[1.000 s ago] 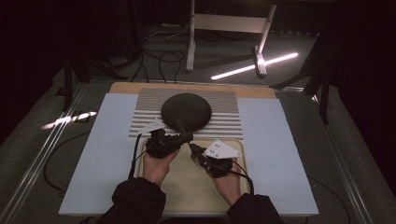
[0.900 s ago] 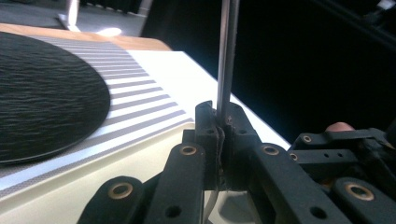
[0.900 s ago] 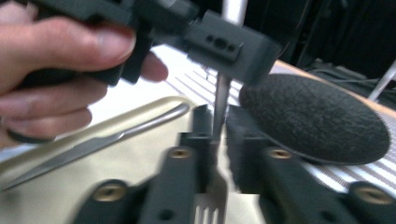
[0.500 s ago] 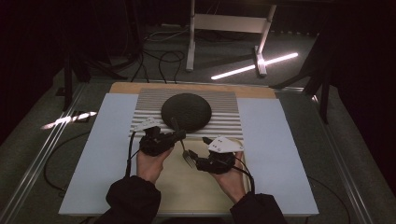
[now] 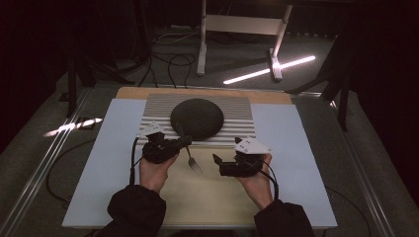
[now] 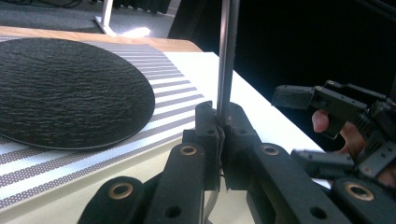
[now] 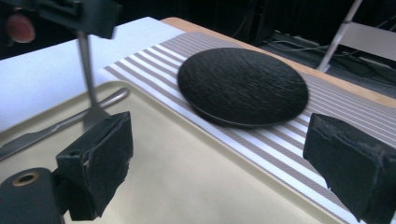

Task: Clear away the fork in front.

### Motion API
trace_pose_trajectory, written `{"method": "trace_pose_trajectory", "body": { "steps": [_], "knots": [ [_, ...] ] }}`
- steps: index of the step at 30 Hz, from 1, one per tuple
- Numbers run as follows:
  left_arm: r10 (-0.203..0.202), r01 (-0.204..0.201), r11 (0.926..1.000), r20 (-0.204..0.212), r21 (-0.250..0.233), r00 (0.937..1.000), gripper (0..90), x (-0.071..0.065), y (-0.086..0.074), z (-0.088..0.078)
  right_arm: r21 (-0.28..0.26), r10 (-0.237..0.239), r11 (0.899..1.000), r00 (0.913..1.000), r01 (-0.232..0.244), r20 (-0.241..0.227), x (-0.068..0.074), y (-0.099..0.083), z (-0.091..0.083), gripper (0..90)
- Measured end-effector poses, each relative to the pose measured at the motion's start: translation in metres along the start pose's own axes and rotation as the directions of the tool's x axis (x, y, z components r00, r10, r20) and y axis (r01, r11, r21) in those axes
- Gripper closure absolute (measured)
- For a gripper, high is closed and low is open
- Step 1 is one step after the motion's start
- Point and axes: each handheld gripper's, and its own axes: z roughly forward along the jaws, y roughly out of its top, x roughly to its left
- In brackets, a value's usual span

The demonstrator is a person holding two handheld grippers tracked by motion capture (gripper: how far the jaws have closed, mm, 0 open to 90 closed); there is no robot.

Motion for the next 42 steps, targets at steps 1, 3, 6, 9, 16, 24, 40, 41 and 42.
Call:
{"method": "trace_pose_trajectory", "body": {
  "steps": [1,3,6,9,16,24,40,41,42],
  "knots": [
    [-0.001,0.001,1.0,0.0,0.001,1.0,87.2,0.001,0.0,0.0,0.0,-0.002,1.0,1.0,0.002,0.007,-0.003,0.0,-0.001,8.5],
    [-0.002,0.002,1.0,-0.003,0.003,1.0,87.2,0.002,0.0,-0.001,-0.004,0.0,1.0,0.9997,0.0,0.025,-0.01,-0.001,-0.006,8.5],
    [-0.009,0.009,1.0,-0.005,0.004,0.9999,87.2,0.004,0.001,-0.003,-0.005,0.009,1.0,0.9988,-0.009,0.049,-0.021,-0.002,-0.012,8.5],
    [-0.012,0.012,0.9999,-0.007,0.005,0.9999,87.2,0.006,0.001,-0.005,-0.002,0.014,1.0,0.9972,-0.014,0.074,-0.032,-0.004,-0.019,8.5],
    [-0.012,0.012,0.9998,-0.012,0.018,0.9999,87.1,0.011,0.002,-0.009,-0.013,0.041,0.999,0.9929,-0.04,0.112,-0.056,-0.016,-0.035,8.5],
    [-0.021,0.021,0.9995,-0.017,0.021,0.9996,87.2,0.017,0.005,-0.014,-0.025,0.058,0.998,0.9893,-0.055,0.134,-0.07,-0.032,-0.047,8.5],
    [-0.009,0.011,0.9991,-0.033,0.042,0.9994,87.1,0.022,0.01,-0.029,-0.111,0.119,0.989,0.9764,-0.1,0.18,-0.075,-0.078,-0.072,8.6],
    [-0.007,0.009,0.9989,-0.033,0.046,0.9994,87.1,0.023,0.01,-0.03,-0.111,0.119,0.989,0.9764,-0.1,0.18,-0.075,-0.078,-0.072,8.6],
    [-0.003,0.005,0.9983,-0.03,0.058,0.9995,87.1,0.024,0.011,-0.031,-0.109,0.122,0.989,0.9742,-0.102,0.19,-0.076,-0.081,-0.072,8.5]
  ]
}}
